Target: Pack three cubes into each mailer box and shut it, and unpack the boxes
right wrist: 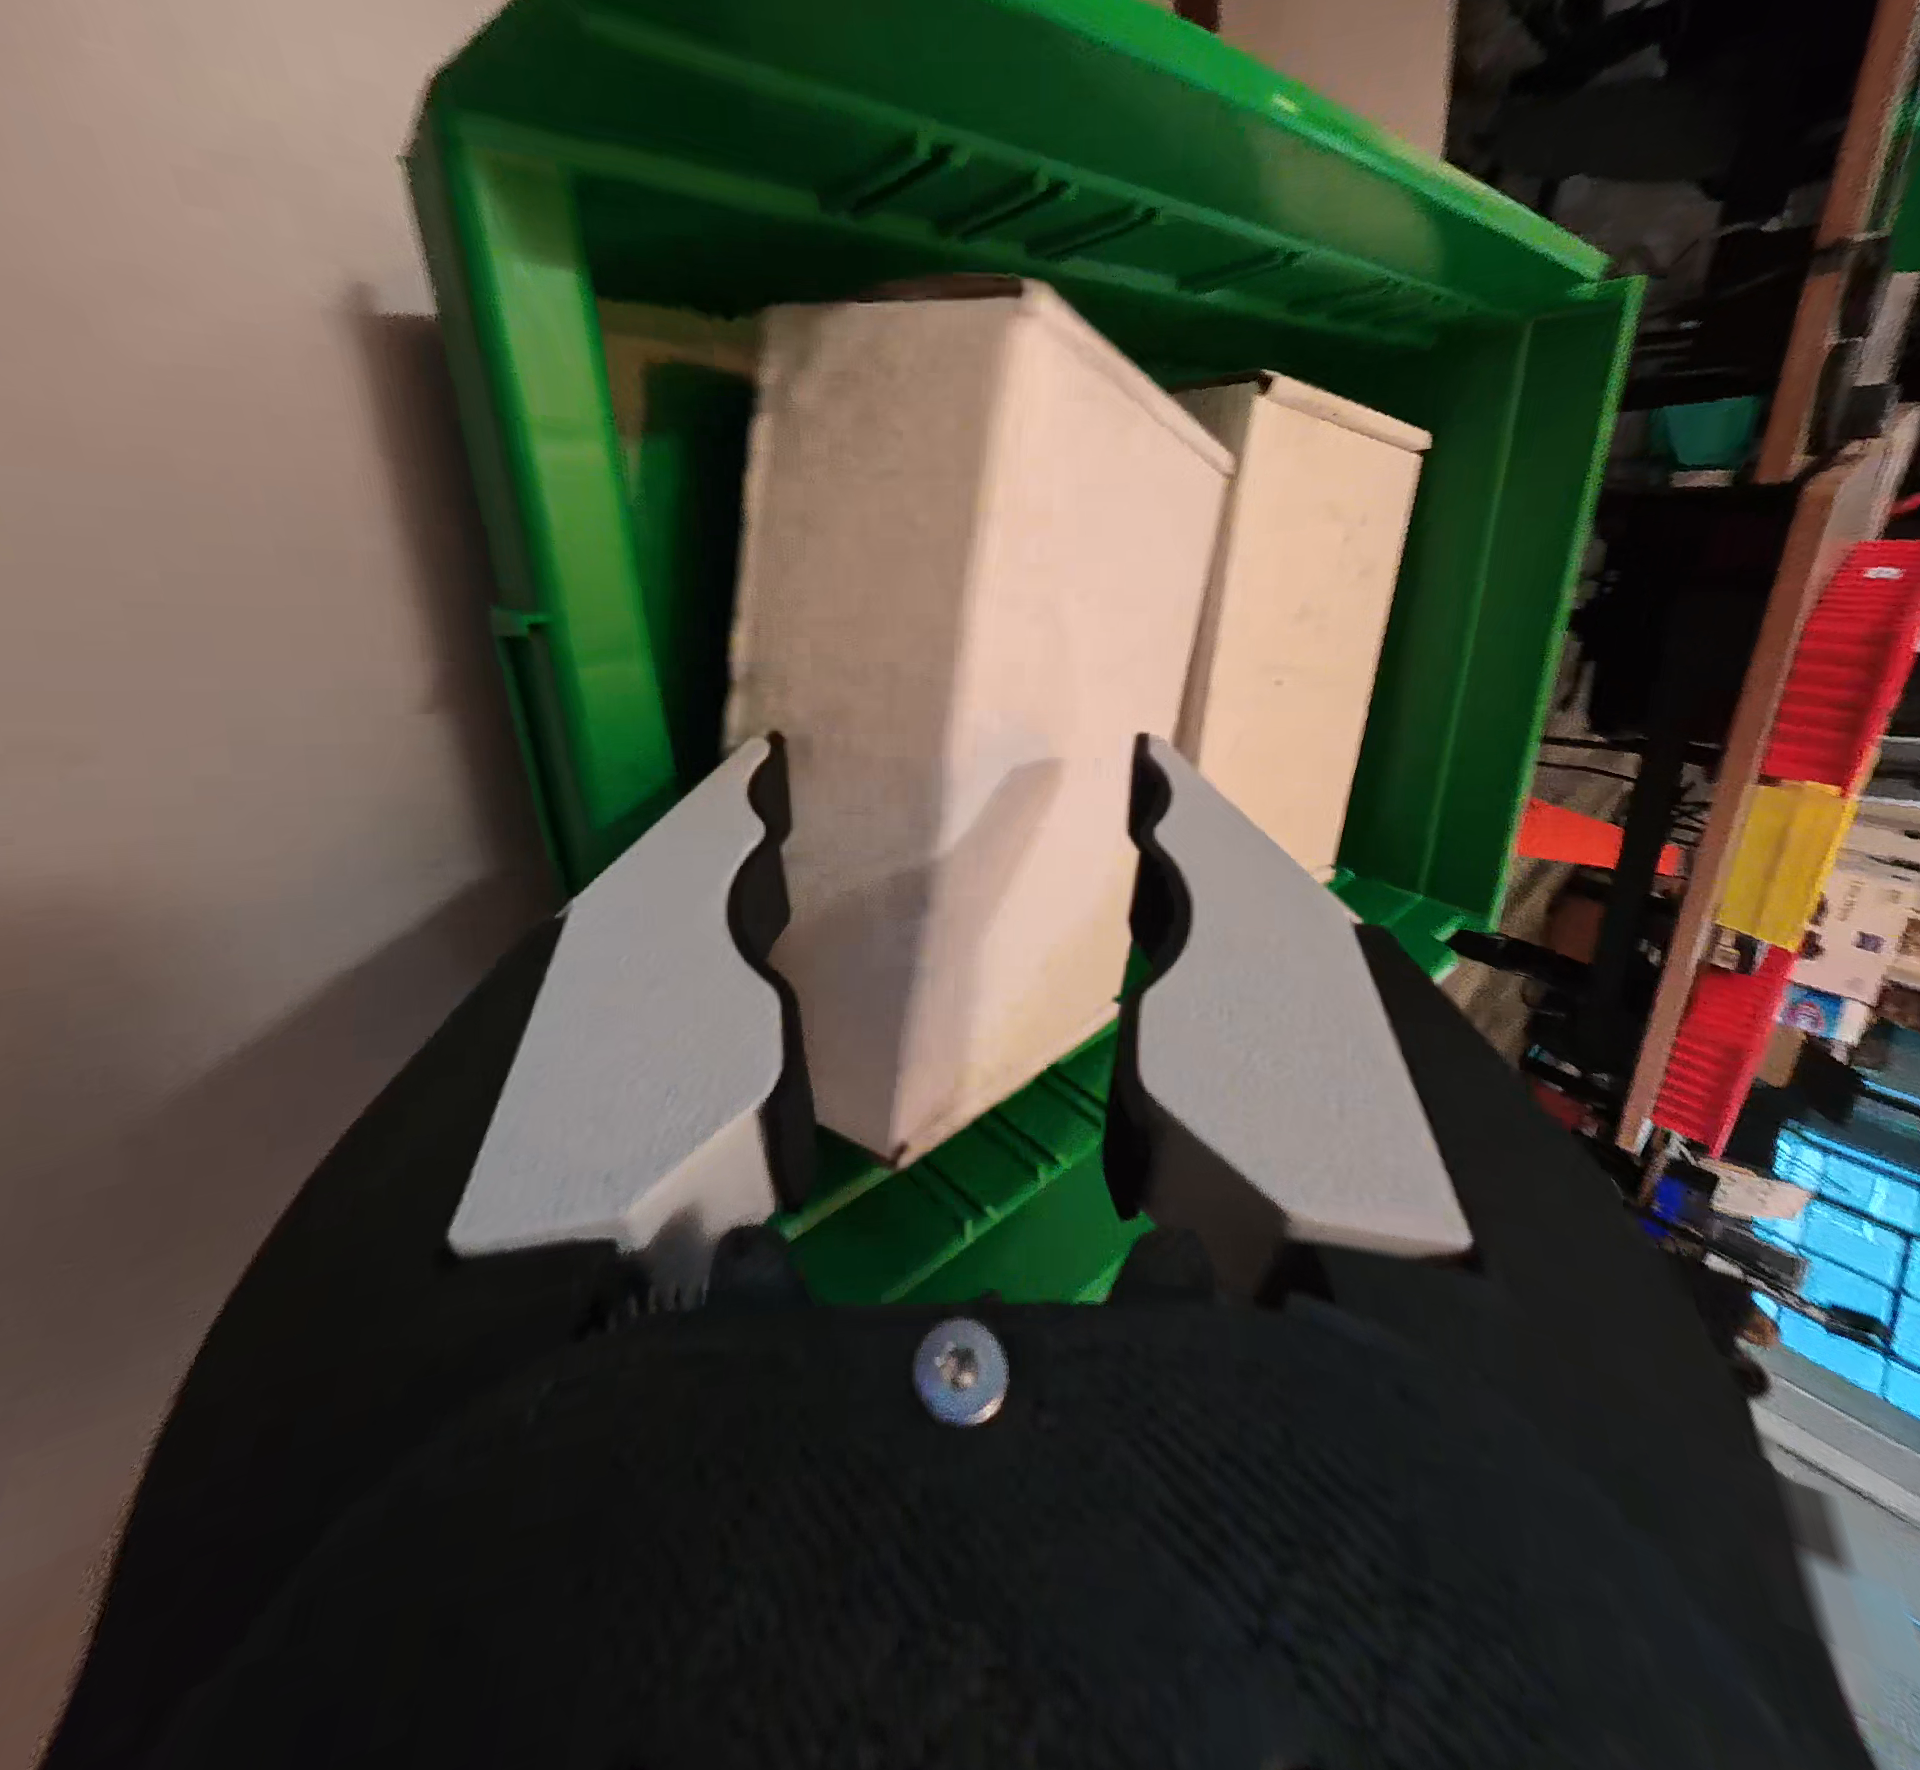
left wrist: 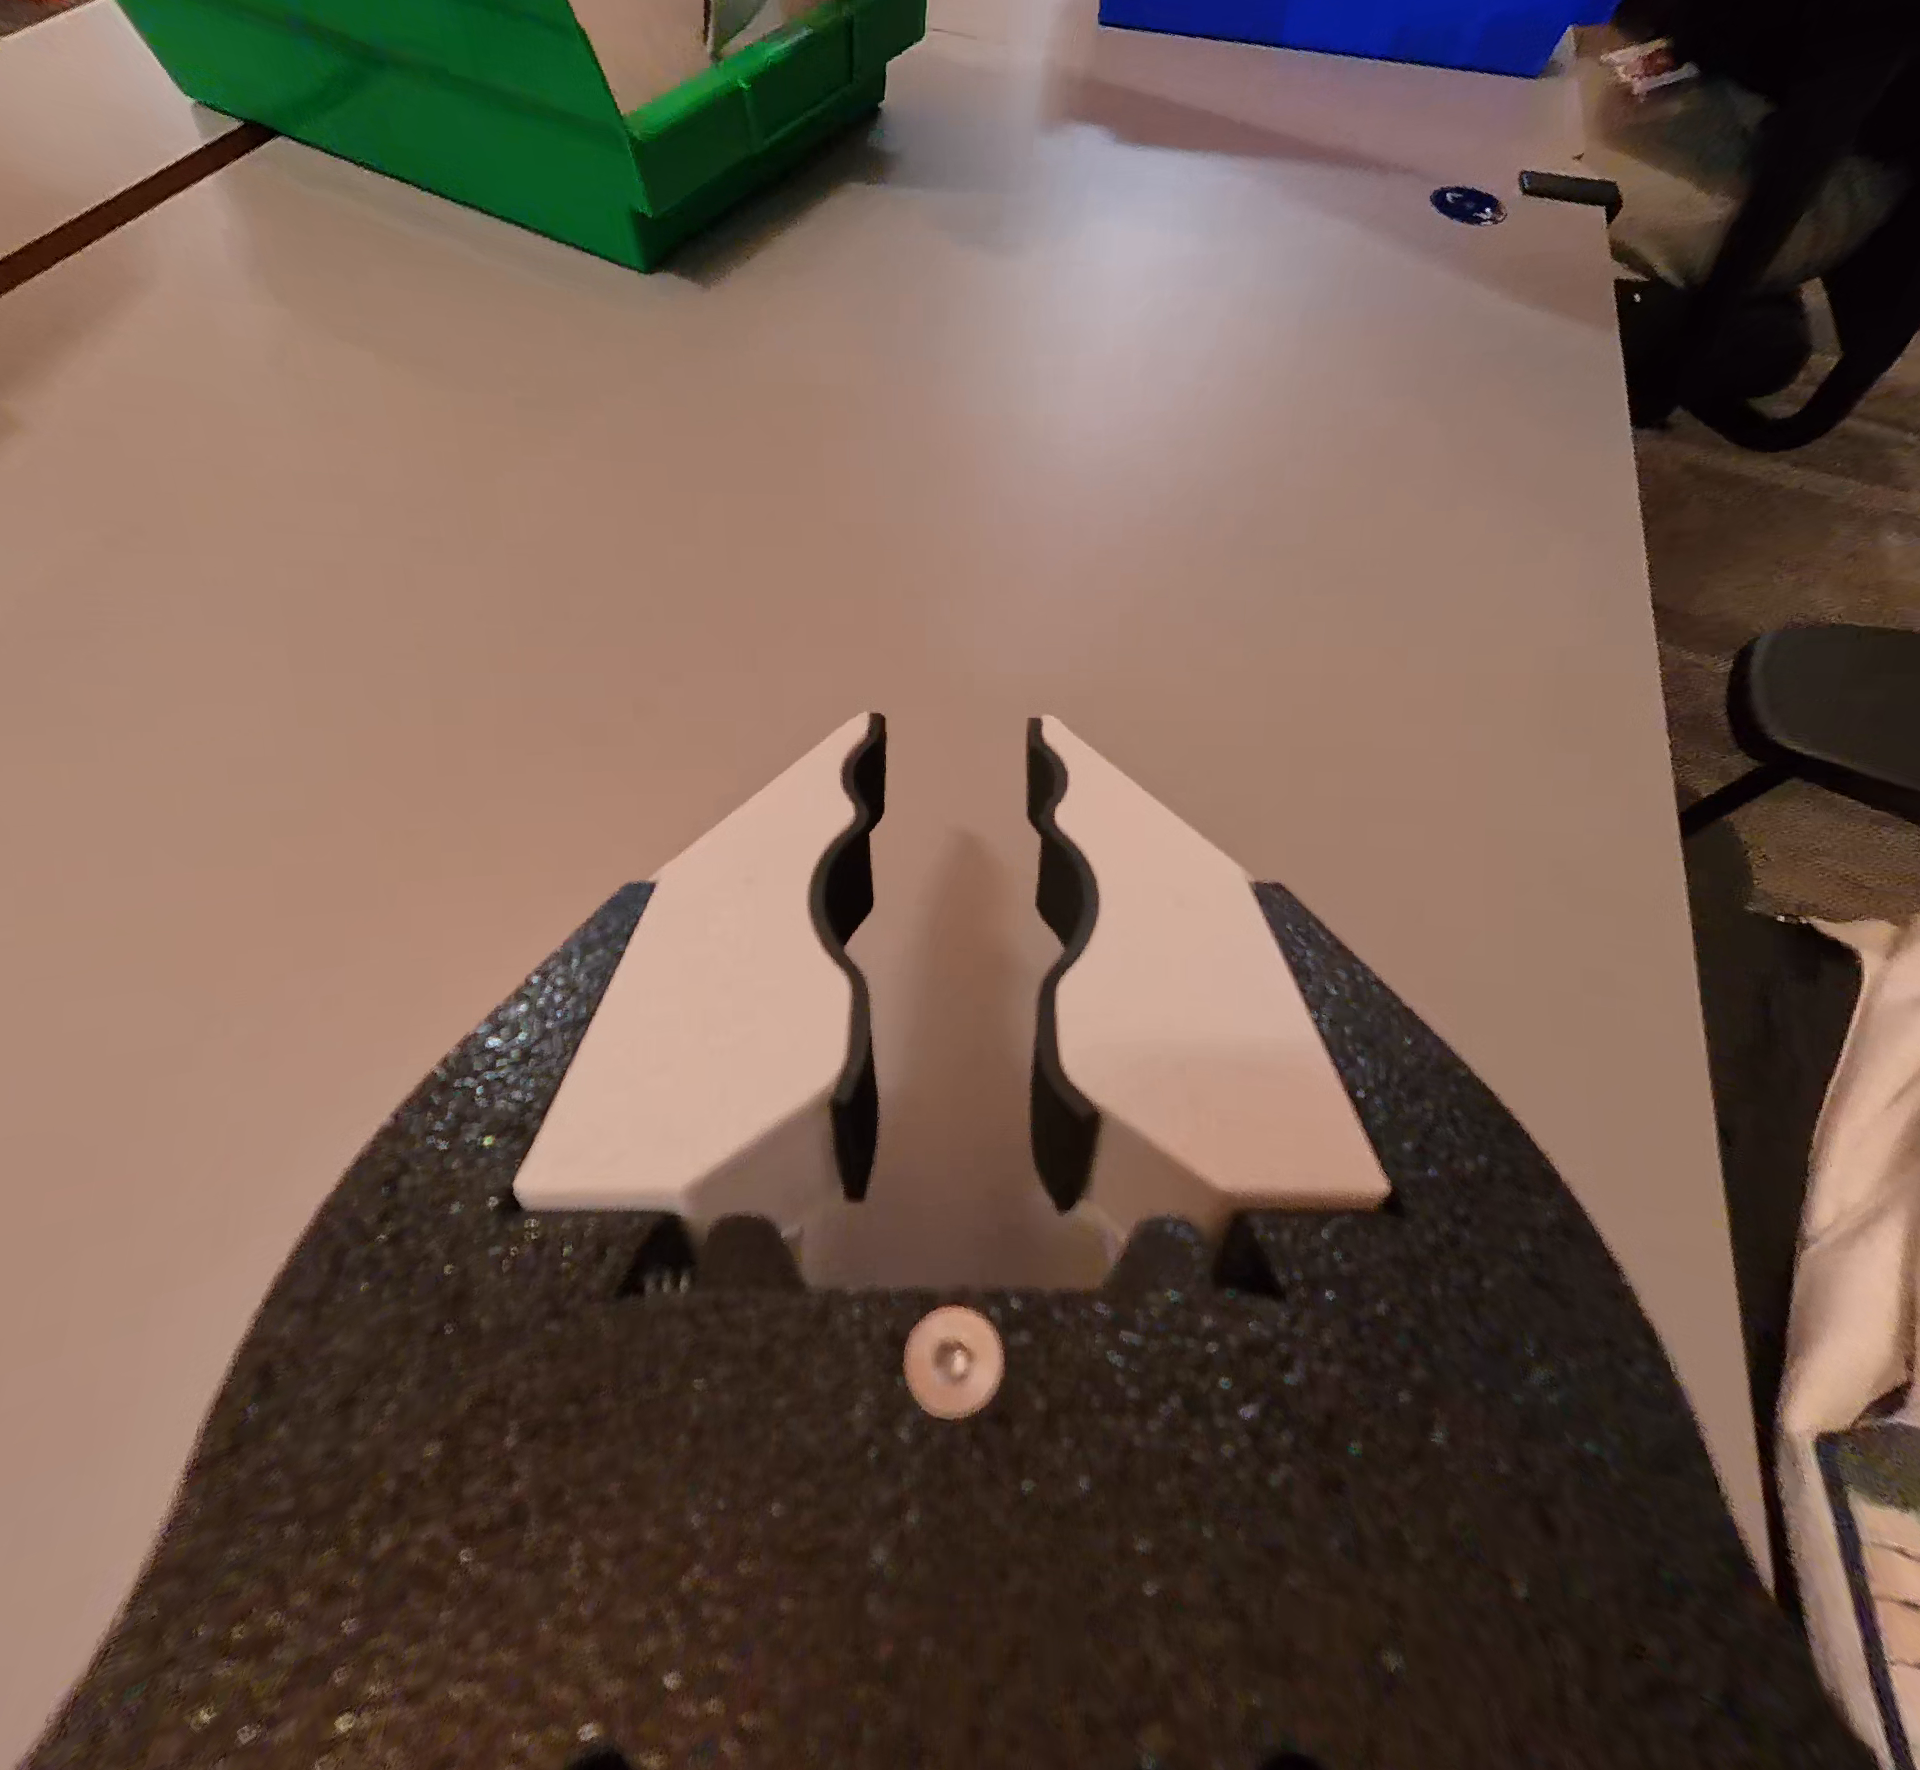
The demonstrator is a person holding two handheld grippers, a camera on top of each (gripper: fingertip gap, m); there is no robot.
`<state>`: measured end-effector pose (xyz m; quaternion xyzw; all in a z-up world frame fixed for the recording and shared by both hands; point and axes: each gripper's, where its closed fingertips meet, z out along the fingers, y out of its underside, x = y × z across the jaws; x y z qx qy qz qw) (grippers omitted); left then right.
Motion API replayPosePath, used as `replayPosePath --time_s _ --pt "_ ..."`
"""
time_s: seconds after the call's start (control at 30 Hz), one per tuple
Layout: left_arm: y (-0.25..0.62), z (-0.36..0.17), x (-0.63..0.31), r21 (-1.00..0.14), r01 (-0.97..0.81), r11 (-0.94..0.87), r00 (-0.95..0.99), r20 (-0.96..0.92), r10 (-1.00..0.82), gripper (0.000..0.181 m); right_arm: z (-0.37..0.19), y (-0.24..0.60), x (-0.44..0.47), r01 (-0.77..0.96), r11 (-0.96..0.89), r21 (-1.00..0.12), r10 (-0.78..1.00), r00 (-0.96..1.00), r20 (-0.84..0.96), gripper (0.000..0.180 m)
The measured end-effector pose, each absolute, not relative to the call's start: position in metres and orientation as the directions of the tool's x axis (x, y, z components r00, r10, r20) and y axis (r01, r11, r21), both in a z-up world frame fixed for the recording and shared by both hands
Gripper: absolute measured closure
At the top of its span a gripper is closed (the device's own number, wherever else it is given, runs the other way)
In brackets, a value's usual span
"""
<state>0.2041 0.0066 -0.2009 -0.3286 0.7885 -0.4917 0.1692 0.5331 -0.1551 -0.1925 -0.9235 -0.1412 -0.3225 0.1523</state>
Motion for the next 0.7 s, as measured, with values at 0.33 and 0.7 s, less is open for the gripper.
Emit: replayPosePath --time_s 0.33,0.7 --pt "-0.025 -0.191 0.221 -0.889 -0.331 0.317 -0.751 0.045 -0.659 0.142 -0.175 -0.174 0.519 0.323 -0.921 -0.220 0.030 0.620 0.784 0.106" --pt "-0.049 -0.158 0.360 -0.933 -0.324 0.158 -0.429 -0.004 -0.903 0.105 -0.181 -0.260 0.375 -0.238 -0.350 -0.906 -0.905 0.335 0.261 0.112"
